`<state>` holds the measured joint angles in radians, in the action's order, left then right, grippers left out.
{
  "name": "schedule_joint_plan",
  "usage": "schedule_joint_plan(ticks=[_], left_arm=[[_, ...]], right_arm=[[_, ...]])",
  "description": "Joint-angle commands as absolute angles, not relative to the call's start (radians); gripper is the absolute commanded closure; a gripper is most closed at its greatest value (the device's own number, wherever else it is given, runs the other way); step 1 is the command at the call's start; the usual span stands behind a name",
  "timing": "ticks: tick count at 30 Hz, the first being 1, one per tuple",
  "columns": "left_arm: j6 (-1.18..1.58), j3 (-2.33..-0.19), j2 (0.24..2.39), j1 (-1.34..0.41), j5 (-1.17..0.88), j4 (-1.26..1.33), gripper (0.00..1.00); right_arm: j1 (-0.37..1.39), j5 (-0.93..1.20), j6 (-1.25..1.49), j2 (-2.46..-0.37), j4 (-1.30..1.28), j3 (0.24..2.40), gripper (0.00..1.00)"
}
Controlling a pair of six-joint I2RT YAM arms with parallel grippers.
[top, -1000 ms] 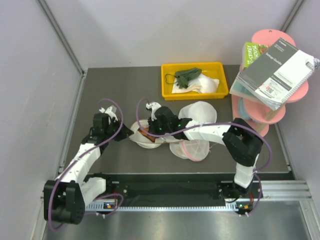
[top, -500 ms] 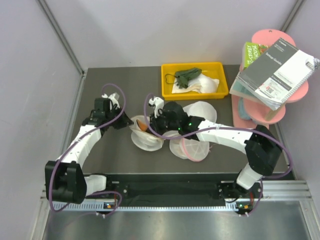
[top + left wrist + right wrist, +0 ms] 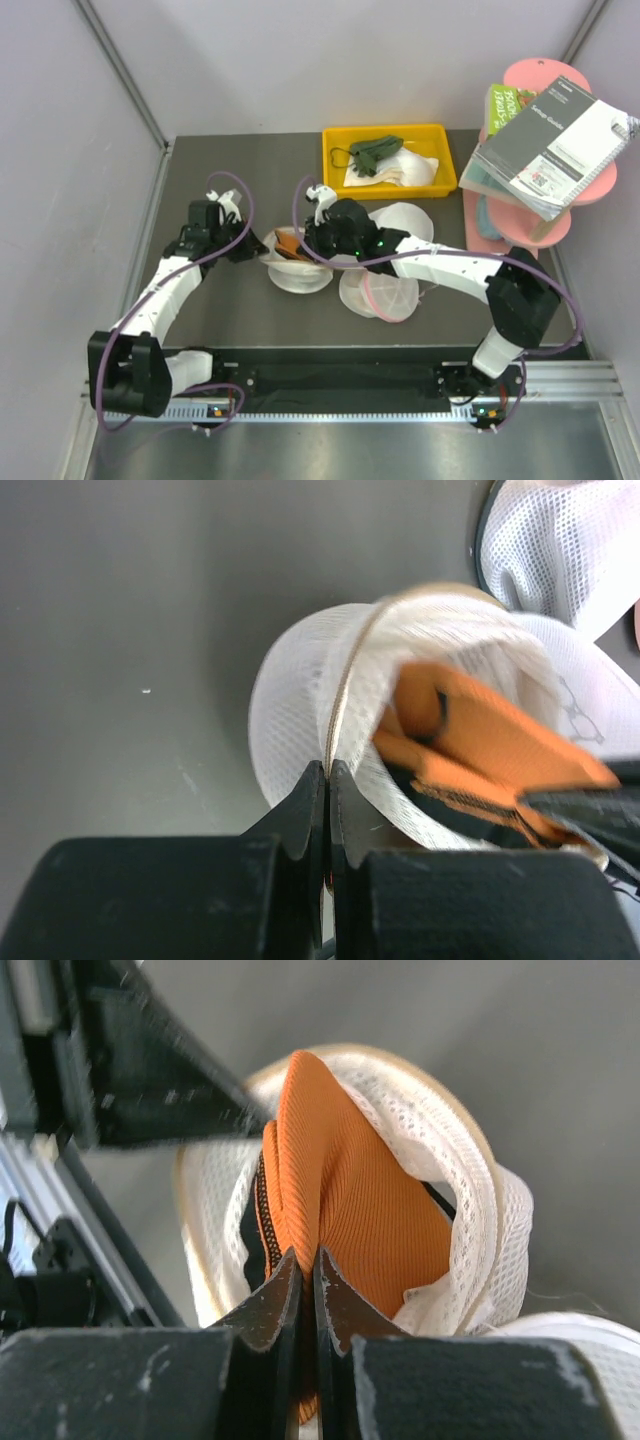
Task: Unzip the laundry bag and remove the bra
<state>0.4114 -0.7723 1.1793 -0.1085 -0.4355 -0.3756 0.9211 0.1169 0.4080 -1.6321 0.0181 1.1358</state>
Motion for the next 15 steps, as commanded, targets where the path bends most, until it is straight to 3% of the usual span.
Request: schedule_joint_plan(ticks=[1, 15], left_arm=[[0.373, -0.767, 1.152, -0.136, -0.416, -0.365, 1.00], [0.339, -0.802, 1.201, -0.218, -0.288, -0.434, 1.00]], right_arm=[[0.888, 0.103, 0.462, -1.693, 0.104, 1.227, 1.00], [0.887, 0.199, 0.518, -1.732, 0.212, 1.282, 1.00]])
